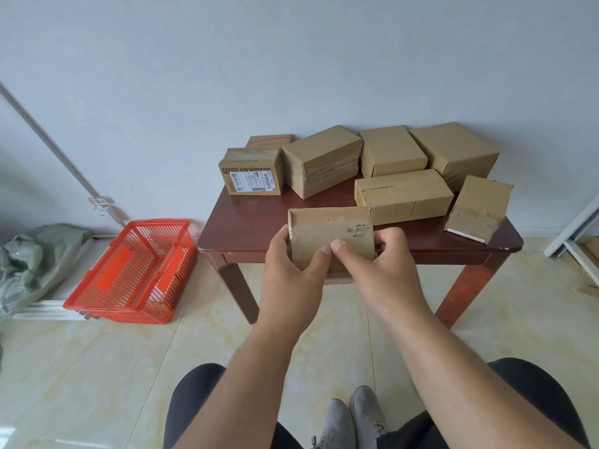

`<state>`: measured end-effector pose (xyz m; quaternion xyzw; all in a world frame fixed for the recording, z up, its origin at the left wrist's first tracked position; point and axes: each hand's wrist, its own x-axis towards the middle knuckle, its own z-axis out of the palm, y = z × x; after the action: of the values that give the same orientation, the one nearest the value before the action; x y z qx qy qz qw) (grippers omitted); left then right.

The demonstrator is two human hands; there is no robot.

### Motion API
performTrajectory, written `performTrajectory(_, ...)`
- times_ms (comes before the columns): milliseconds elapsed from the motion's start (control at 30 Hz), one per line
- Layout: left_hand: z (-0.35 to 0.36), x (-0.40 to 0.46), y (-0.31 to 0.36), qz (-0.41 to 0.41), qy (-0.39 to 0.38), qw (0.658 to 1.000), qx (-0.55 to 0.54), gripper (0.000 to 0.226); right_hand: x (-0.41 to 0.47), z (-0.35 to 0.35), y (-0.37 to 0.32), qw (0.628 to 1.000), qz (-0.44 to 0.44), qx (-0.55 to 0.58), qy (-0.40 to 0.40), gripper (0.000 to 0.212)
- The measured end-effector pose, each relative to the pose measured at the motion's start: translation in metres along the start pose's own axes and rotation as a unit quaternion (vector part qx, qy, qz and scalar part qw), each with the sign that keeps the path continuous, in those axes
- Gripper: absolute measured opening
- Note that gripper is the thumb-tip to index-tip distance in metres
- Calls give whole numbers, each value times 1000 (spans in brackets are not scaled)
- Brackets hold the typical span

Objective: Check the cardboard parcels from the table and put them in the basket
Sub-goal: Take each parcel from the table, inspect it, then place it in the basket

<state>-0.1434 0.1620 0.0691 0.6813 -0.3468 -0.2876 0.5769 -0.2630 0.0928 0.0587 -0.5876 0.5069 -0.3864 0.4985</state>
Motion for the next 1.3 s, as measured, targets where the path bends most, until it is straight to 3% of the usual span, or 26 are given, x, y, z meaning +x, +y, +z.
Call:
performTrajectory(100, -2, 1, -1, 8, 1, 1000, 18, 35, -1, 2, 2, 1000, -8, 8, 0, 52)
performTrajectory(233, -2, 3, -1, 8, -6, 1000, 19, 41, -3, 5, 1, 999, -38, -16, -8, 82)
performTrajectory(400, -1, 4, -7, -11, 33, 999, -3, 23, -4, 4, 2, 999, -42, -19, -14, 70)
performTrajectory(567, -3, 4, -10, -9, 35, 999, 19, 39, -1, 4, 4, 1000, -18, 7, 1, 46)
performTrajectory(767, -3, 3, -10, -7, 34, 999, 19, 46, 1, 4, -3, 999, -15, 20, 31, 47)
performTrajectory(967, -3, 9, -9, -15, 57, 998, -5, 62, -4, 6, 3, 999, -38, -15, 9, 43)
performTrajectory(1300, -1, 3, -10, 4, 50, 997, 49, 52, 0, 6, -8, 999, -21, 8, 38, 49)
